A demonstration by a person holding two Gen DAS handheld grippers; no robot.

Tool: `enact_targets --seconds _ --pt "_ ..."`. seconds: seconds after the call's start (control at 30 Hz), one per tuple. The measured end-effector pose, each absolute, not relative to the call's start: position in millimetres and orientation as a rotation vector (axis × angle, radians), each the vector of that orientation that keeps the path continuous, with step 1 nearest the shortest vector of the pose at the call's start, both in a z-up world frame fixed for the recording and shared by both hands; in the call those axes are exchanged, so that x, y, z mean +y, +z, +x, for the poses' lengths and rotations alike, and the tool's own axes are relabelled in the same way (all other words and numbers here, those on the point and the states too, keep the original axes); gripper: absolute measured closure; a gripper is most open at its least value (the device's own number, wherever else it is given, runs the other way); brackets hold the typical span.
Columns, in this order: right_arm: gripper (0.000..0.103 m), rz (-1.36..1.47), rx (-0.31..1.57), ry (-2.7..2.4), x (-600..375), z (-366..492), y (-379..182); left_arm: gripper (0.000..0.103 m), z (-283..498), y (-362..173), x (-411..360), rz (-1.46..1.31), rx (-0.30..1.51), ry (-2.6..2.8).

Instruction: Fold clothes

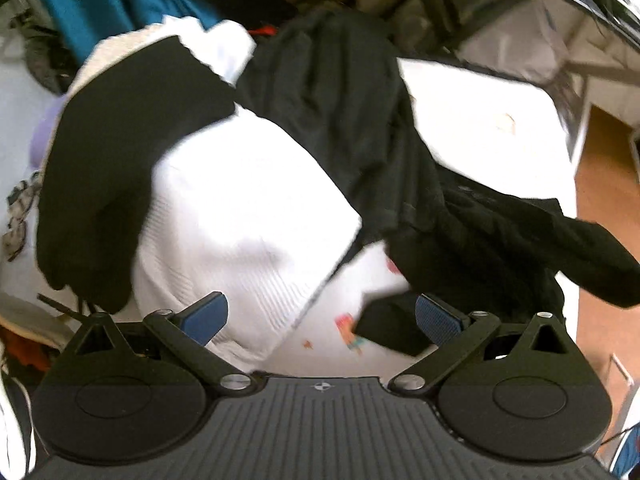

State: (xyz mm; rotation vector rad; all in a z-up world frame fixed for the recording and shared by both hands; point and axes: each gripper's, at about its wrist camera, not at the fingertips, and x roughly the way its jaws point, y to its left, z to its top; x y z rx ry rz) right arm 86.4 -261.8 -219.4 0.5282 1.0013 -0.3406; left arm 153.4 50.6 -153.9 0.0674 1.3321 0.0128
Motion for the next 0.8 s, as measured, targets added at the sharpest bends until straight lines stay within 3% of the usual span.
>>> enact_targets --seconds 0.2,0.47,0.8 --pt "0.101 0.329 0.763 -0.395 -269.2 49.7 -162.0 0.001 153.0 -139.8 37.7 0.082 1.259 -0.133" --pt "0.101 0.163 0.456 -0.278 -251.0 68.2 -63.3 0.001 153.7 -118.3 21.4 0.096 1.144 -0.326" --pt "0.101 0.262 0.251 -0.190 -276.6 47.6 77.4 0.001 155.1 -46.2 22.8 -0.004 0.884 -0.623"
